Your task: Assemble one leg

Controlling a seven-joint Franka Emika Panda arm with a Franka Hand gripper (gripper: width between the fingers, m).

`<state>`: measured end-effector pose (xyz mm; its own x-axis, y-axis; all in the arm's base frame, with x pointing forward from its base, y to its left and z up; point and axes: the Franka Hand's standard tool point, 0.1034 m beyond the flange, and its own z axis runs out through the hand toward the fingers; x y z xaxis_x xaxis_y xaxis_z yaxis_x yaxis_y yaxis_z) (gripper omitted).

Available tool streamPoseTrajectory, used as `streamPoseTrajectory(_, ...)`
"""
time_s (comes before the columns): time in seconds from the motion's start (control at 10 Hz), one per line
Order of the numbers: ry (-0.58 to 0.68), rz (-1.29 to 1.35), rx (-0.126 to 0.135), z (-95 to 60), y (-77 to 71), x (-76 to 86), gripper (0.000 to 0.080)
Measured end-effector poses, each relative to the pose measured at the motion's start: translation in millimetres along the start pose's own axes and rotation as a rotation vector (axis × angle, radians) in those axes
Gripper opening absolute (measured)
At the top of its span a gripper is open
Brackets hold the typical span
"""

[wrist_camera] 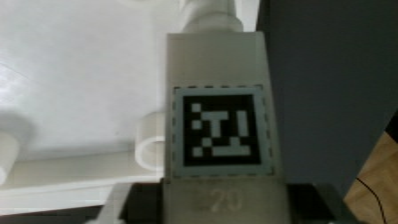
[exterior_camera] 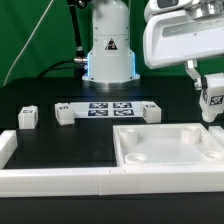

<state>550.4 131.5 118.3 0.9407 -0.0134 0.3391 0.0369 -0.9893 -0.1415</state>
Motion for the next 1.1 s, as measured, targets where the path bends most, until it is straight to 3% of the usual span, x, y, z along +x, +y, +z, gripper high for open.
streamPoseTrajectory(0.5,0.002,-0.055,-0.004,3.2,6.0,3.3,0.0292)
streamPoseTrajectory(0.8,0.067,-0.148,-0.014,4.0,25.4,55.3,0.0292)
streamPoseTrajectory(1.0,0.064,-0.149,-0.013,6.0,25.0,52.2,0.0292)
streamPoseTrajectory(1.1,0.160,-0.155,-0.025,3.0,28.0,59.6,0.0292)
